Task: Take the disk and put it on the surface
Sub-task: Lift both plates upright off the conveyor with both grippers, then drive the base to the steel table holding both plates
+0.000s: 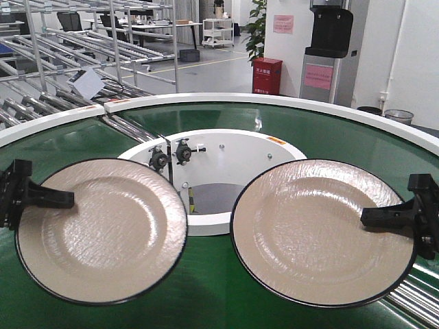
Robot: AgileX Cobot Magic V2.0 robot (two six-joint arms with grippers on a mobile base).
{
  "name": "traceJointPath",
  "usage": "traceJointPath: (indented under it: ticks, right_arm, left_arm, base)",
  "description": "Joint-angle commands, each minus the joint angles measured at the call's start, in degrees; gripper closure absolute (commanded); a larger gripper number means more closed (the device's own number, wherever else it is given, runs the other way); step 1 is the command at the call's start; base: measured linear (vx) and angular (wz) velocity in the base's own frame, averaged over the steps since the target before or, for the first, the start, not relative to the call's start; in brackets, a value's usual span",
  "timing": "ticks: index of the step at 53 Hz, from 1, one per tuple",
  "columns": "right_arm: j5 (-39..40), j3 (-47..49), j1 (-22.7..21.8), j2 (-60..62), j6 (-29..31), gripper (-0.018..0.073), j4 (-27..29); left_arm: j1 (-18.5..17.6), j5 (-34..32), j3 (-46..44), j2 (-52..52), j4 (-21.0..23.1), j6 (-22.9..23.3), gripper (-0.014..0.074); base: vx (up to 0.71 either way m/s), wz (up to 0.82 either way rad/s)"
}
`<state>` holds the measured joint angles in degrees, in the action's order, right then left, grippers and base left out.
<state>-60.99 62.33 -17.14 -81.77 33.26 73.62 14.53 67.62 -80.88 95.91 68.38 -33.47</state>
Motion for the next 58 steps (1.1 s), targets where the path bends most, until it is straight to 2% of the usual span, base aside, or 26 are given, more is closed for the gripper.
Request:
traceJointPath:
  ticks: [1, 7, 16, 58]
  right_arm:
    - [-1.9, 1.7, -0.3, 2.7, -0.5, 0.0568, 7.2]
    - [-2.3, 1.7, -0.3, 2.8, -0.8, 0.0568, 7.2]
    - [-3.4, 1.7, -0.3, 2.8, -0.9, 0.0568, 7.4]
    - [-3.1, 1.7, -0.3, 2.8, -0.3, 0.0568, 7.6]
  left_arm:
    - [-2.5, 3.1, -0.7, -6.5, 6.7, 1.4, 0.0598]
    - [-4.4, 1.6, 3.0, -10.0, 6.9, 1.3, 0.0598]
    - [-4.4, -1.5, 7.2, -13.0, 6.8, 0.7, 0.0598]
    - [-4.2, -3.4, 7.2, -12.9, 6.7, 0.6, 0.0598]
  base:
    - [0.00, 0.00]
    - [0.00, 0.00]
    - [0.00, 0.00]
    - [0.00, 0.00]
